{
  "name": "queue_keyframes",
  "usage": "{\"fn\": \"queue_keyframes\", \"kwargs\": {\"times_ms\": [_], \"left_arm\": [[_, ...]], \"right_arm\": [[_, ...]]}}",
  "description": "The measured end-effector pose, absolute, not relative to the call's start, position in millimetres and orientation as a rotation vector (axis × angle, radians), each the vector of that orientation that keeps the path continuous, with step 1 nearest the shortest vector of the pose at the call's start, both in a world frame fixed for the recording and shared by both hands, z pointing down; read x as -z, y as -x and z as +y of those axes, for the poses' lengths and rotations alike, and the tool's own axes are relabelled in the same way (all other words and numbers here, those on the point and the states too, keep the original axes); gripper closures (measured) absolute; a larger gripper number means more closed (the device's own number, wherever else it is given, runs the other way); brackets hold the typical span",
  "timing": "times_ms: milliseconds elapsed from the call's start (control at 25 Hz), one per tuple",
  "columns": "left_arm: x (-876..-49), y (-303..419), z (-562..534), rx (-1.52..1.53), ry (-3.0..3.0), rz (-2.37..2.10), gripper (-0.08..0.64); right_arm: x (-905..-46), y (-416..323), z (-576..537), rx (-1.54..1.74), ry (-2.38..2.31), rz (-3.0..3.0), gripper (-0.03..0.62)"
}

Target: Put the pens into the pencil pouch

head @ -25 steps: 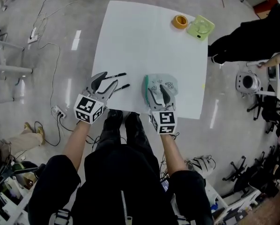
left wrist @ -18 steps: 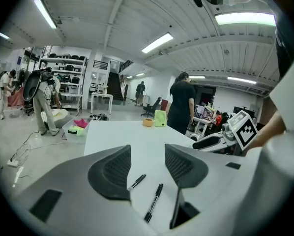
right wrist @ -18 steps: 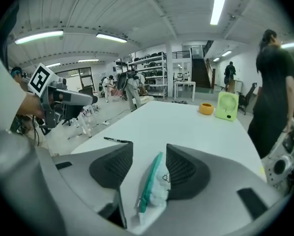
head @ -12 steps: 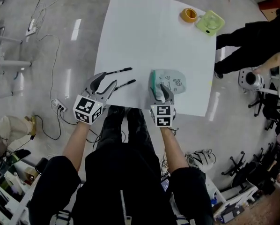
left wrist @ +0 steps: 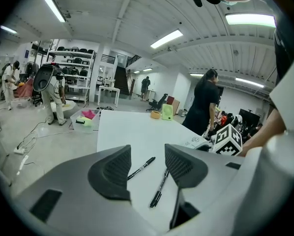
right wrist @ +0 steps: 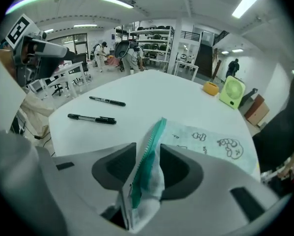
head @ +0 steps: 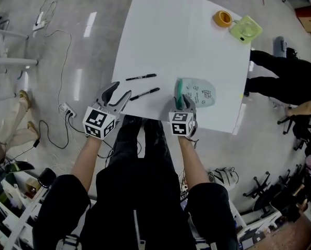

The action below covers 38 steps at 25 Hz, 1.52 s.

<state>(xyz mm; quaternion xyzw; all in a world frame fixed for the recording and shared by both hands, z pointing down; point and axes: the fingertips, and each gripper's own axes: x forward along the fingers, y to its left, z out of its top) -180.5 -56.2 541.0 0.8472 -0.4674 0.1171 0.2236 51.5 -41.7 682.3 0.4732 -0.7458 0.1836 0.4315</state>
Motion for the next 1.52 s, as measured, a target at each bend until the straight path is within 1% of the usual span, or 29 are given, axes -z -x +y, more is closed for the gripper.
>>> {"fn": "queue_keyframes", "kwargs": {"times_ms": [200, 360, 600, 800, 1120, 1280, 1520], "left_arm": [[-544, 188, -52, -0.323, -2.326, -1.296, 0.336], [-548, 190, -50, -0.329, -2.325, -1.291, 0.336], [-547, 186, -51, -0.336, -2.34, -1.267, 0.336], [-555, 180, -53, -0.356, -2.353, -1.232, 0.336], [-587, 162, -47, -0.443, -2.374, -1.121, 0.336], [-607, 155, -34, -0.566, -2.394, -0.978, 0.336], [-649, 146, -9, -0.899, -2.485, -0.768, 0.342]], "right_arm": [[-689, -58, -41, -0.459, -1.219, -1.797, 0.502], [-688, -61, -41, -0.479, -1.24, -1.798, 0.535], [-676, -66, -40, -0.534, -1.272, -1.831, 0.551], [-661, -68, -41, -0.578, -1.316, -1.887, 0.551], [-642, -81, -50, -0.6, -1.362, -1.928, 0.551], [-637, -79, -50, -0.608, -1.362, -1.938, 0.551], [-636, -79, -47, -0.621, -1.356, -1.947, 0.551]]}}
